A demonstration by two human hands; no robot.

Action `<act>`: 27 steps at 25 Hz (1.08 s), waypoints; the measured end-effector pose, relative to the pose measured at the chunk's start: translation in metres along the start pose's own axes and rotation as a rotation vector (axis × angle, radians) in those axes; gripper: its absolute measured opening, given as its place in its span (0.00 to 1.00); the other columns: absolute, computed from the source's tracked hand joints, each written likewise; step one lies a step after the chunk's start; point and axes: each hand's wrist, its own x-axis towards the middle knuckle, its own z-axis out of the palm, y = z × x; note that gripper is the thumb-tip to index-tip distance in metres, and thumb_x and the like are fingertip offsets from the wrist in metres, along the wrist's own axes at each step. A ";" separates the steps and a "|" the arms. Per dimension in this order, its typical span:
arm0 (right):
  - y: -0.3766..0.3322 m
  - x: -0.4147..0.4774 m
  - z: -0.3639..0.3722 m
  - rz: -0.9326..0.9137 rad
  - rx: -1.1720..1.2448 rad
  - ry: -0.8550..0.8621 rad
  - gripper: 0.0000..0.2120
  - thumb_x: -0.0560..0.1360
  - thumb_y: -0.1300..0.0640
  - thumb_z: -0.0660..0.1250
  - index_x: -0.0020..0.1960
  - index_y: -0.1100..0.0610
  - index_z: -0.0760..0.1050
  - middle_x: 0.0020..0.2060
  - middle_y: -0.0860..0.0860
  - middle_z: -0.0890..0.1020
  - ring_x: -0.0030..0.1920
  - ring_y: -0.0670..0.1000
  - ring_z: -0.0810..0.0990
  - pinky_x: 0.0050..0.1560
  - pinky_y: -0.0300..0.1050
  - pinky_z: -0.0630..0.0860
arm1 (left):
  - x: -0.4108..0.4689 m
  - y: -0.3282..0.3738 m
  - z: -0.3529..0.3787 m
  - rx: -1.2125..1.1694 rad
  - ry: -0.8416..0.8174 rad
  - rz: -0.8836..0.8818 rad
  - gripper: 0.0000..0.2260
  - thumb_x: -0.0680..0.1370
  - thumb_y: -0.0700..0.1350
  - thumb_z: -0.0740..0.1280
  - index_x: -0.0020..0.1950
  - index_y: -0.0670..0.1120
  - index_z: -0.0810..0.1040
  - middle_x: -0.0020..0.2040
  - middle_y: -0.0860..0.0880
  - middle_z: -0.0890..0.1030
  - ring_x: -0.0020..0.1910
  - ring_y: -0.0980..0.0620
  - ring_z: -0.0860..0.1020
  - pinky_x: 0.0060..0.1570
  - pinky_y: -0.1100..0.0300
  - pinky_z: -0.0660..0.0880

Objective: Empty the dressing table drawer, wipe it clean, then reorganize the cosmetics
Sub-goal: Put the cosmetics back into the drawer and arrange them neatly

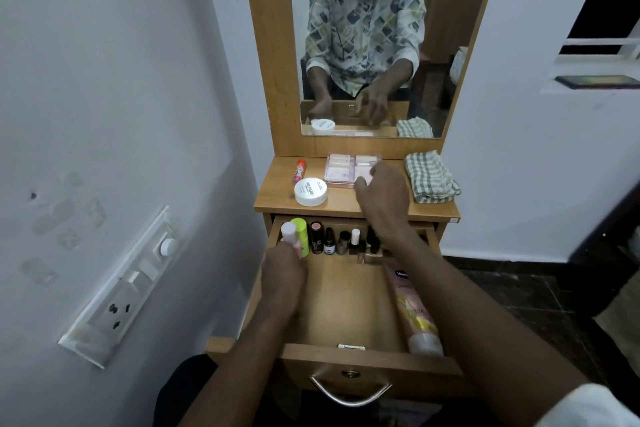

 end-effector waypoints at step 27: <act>0.015 0.048 -0.008 0.269 0.130 -0.117 0.04 0.77 0.67 0.64 0.51 0.65 0.76 0.48 0.60 0.81 0.49 0.60 0.79 0.38 0.45 0.69 | 0.118 0.183 -0.015 -0.060 0.033 -0.036 0.11 0.79 0.38 0.64 0.61 0.44 0.75 0.58 0.43 0.80 0.57 0.41 0.77 0.56 0.50 0.73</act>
